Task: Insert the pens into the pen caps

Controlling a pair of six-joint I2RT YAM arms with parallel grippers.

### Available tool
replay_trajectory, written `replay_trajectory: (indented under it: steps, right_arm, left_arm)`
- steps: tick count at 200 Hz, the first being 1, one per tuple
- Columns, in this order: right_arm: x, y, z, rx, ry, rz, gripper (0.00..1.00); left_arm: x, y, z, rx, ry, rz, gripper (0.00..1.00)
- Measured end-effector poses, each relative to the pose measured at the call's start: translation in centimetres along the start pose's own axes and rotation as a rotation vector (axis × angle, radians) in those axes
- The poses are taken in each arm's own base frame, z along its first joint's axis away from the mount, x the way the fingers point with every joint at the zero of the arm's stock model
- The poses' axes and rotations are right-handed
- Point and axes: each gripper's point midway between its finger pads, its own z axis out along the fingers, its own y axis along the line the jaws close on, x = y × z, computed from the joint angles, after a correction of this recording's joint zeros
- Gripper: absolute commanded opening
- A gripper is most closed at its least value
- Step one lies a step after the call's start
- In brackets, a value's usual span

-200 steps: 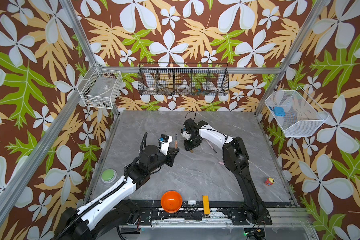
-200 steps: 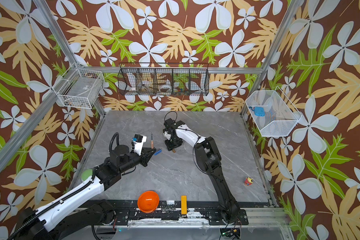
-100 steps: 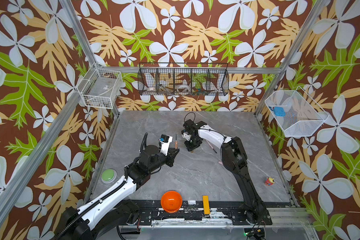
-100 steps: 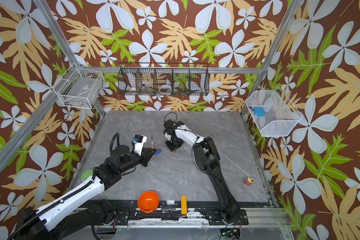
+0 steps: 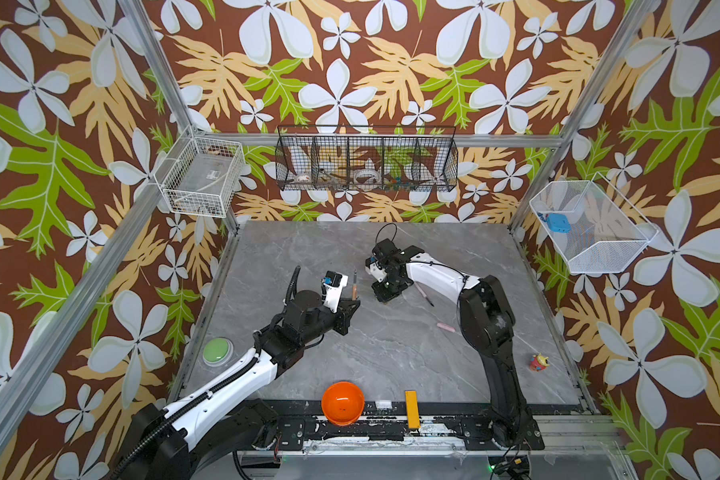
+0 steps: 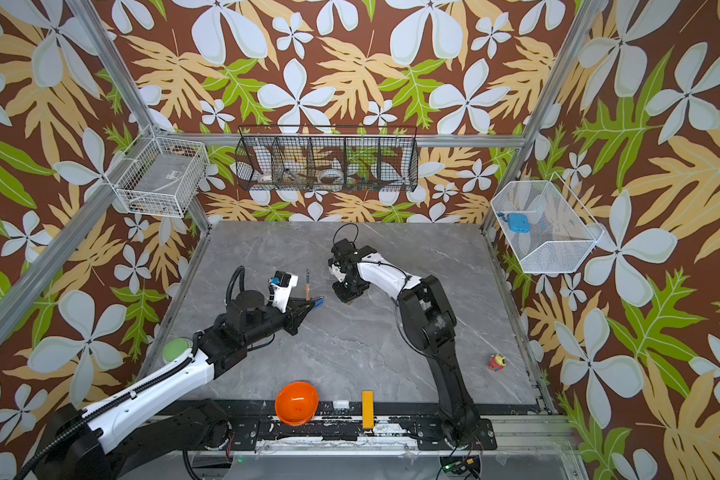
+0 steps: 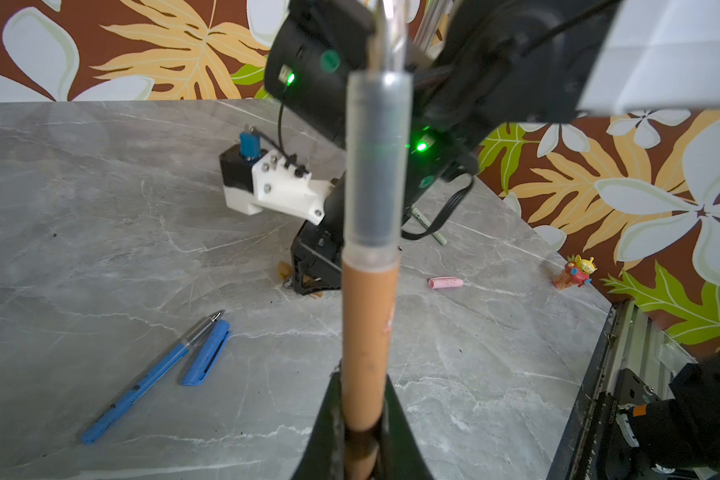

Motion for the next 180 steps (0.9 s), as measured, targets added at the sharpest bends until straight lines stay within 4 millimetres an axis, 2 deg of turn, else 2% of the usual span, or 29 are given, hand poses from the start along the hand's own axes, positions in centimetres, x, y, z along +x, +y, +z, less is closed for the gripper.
replay_trajectory:
  steps: [40,60,81,136,180]
  right_arm:
    - [0.8,-0.9,-4.2,-0.069,-0.177,0.078,0.20]
    - [0.4,-0.9,-6.6,-0.123,-0.292,0.108,0.20]
    - [-0.4,0.4,-9.7,-0.205,-0.424,0.105,0.20]
    - [-2.1,3.8,-18.3,-0.425,-0.770,0.092,0.21]
    - [-3.3,5.5,-22.5,-0.587,-0.944,0.112,0.21]
  left_arm:
    - [0.9,0.1,1.3,0.019,0.028,0.010,0.00]
    - [1.1,-0.1,1.9,0.032,0.037,0.009,0.00]
    - [0.8,-0.4,2.1,0.052,0.034,0.011,0.00]
    - [-1.3,-1.9,2.0,0.114,-0.015,0.026,0.00]
    - [-2.4,-3.8,1.8,0.181,-0.044,0.035,0.00]
